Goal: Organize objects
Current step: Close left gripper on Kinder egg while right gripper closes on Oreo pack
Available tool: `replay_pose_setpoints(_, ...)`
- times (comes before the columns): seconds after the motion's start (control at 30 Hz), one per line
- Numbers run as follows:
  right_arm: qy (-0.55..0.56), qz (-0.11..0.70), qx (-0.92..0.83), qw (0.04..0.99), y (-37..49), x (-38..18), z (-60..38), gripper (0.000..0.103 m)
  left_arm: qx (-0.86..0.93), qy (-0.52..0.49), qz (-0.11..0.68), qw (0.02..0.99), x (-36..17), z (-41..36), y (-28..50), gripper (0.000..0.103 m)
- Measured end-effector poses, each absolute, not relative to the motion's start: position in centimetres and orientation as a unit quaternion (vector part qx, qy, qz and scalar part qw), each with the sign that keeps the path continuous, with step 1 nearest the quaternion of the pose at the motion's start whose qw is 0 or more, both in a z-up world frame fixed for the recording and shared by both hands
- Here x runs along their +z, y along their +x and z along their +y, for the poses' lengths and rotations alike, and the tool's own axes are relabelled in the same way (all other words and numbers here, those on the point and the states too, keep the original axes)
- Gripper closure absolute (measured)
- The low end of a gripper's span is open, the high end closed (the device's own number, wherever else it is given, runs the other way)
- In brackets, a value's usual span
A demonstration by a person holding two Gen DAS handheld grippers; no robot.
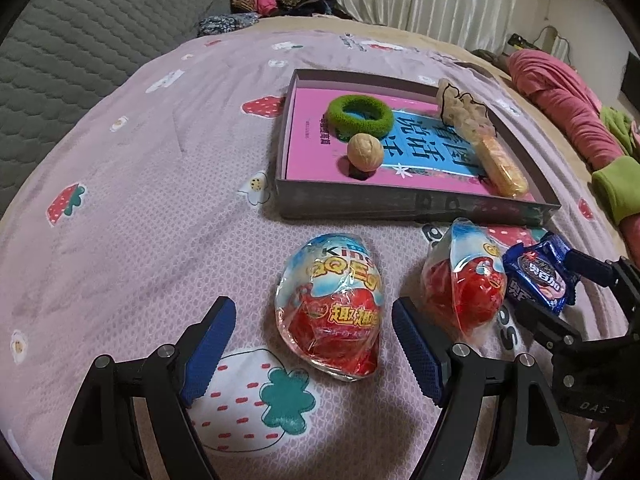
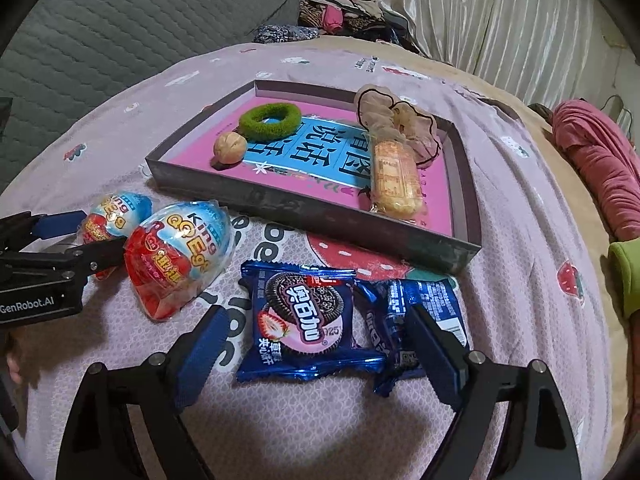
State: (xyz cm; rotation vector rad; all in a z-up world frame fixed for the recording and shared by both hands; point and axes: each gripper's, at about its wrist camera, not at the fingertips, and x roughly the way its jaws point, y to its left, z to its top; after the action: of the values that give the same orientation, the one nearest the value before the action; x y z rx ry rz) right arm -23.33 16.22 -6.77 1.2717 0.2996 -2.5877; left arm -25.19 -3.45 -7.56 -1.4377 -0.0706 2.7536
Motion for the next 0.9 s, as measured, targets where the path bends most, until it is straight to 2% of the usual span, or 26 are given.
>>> replay_pose_setpoints(0.17,0.436,0.110,-0.885,0.124,-23.6,-6.9,16.0,0.018,0.885,-0.465,-0.025,0.016,-7.8,-3.5,-25.6,0.022)
replay_pose_setpoints(0.23,0.436,0.122,-0.883,0.124,-23.6,-7.0,15.8,0.024,0.884,-0.467,-0.026,0.017,-7.9,-3.5,-25.7,0.022)
replay_pose_setpoints(0.43,0.439,0.145,-0.878,0.123,-23.5,-7.0,15.1,0.031,0.884,-0.466,-0.027,0.019,-8.0,-3.4,-25.9,0.022)
replay_pose_setpoints(0.6,0.444,0.173,-0.870,0.125,-23.6,-7.8,14.4,0.033,0.883,-0.468,-0.027,0.020,-8.1,-3.3,-26.1,0.022)
replay_pose_setpoints(0.63,0.454,0.171,-0.865,0.129,-23.8,-8.1,14.3,0.040,0.883,-0.468,-0.027,0.020,-8.1,-3.3,-26.1,0.022)
replay_pose_setpoints(0.67,0.464,0.161,-0.860,0.136,-24.1,-8.5,14.4,0.042,0.883,-0.469,-0.027,0.020,-8.1,-3.3,-26.2,0.022)
replay_pose_setpoints(0.9,0.463,0.103,-0.866,0.158,-24.7,-8.6,16.0,0.043,0.883,-0.467,-0.032,0.021,-8.1,-3.5,-26.4,0.022)
